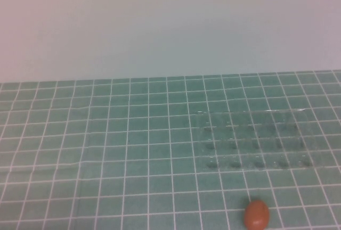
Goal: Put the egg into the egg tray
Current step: Pick up the egg
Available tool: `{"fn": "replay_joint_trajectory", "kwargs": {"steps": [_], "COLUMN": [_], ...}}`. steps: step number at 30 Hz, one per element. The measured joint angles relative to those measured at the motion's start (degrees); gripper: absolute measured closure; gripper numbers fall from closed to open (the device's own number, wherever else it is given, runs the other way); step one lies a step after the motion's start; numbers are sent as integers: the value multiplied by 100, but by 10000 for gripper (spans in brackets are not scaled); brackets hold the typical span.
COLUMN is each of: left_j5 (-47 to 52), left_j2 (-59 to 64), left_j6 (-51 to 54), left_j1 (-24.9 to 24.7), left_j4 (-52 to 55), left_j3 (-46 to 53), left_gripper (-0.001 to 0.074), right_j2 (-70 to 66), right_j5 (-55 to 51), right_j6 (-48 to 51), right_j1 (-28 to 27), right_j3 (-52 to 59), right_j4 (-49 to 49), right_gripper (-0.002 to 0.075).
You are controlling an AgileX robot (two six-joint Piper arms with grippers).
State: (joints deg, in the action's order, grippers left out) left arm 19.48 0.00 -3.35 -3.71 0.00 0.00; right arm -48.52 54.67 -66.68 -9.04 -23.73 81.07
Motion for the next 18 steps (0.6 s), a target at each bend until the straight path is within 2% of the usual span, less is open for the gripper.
{"fn": "replay_joint_trajectory", "kwargs": {"steps": [3,8,18], "left_j5": [0,0,0], "left_j2": [0,0,0], "left_j6": [0,0,0], "left_j1": [0,0,0], "left_j4": [0,0,0], "left_j3": [0,0,0], "left_gripper": [739,739,739], "right_j2": [0,0,0], "right_j5": [-220,-340,-128], "right_j6": [498,719,767], "right_j1": [0,35,38], "right_j3": [0,0,90], "right_j4": [-650,-1375,-1732], "right_gripper": [728,728,728]}}
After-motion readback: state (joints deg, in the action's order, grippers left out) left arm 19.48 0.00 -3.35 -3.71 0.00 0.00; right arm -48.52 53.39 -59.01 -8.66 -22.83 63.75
